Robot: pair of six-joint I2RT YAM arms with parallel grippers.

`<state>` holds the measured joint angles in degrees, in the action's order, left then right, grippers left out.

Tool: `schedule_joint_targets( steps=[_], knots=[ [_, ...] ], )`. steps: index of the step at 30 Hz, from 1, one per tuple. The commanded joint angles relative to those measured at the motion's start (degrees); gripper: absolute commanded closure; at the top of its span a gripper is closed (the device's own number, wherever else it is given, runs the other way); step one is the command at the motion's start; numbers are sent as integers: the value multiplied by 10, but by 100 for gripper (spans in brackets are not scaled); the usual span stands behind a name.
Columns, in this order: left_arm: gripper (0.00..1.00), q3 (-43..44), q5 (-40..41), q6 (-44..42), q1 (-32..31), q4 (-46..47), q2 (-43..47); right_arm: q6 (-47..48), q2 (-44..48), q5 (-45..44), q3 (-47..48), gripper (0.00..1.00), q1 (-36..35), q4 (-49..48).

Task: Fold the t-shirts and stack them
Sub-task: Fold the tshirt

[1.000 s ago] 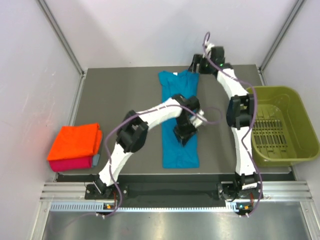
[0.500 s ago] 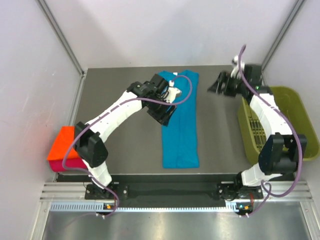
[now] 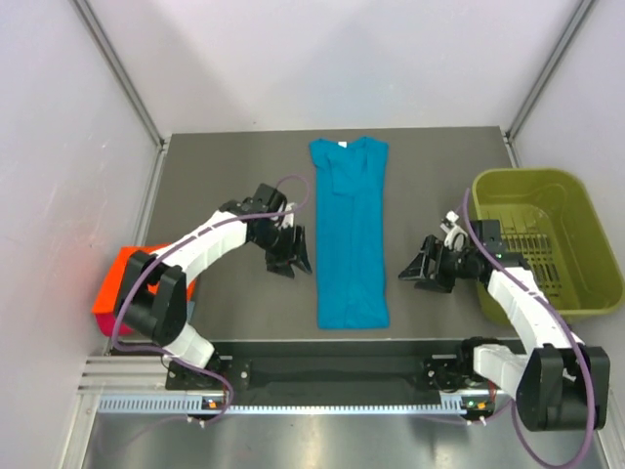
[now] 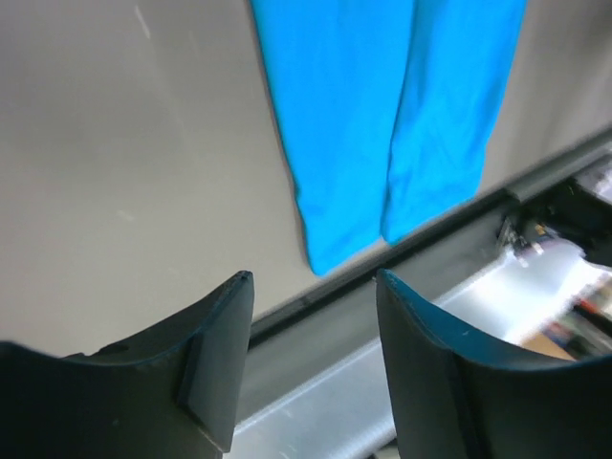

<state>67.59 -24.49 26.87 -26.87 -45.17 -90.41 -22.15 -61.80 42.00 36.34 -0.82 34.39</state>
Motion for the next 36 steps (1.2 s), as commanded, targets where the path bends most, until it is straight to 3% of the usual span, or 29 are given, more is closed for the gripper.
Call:
schedule_joint_targets(
  steps=[1, 4, 14, 28, 36],
  knots=[
    [42, -76, -95, 85, -1, 63, 17, 9, 34, -12, -31, 30, -3, 31],
    [44, -138, -115, 118, -1, 96, 12, -5, 13, -29, -38, 32, -4, 22],
    [46, -202, -122, 176, -2, 177, 5, -20, -124, -46, -38, 37, -42, -7],
    [48, -250, -126, 230, -49, 325, -30, -69, -173, -46, -62, 38, -139, -62],
    [48, -273, -118, 253, -78, 336, -24, -90, -175, -46, -72, 40, -156, -78]
  ],
)
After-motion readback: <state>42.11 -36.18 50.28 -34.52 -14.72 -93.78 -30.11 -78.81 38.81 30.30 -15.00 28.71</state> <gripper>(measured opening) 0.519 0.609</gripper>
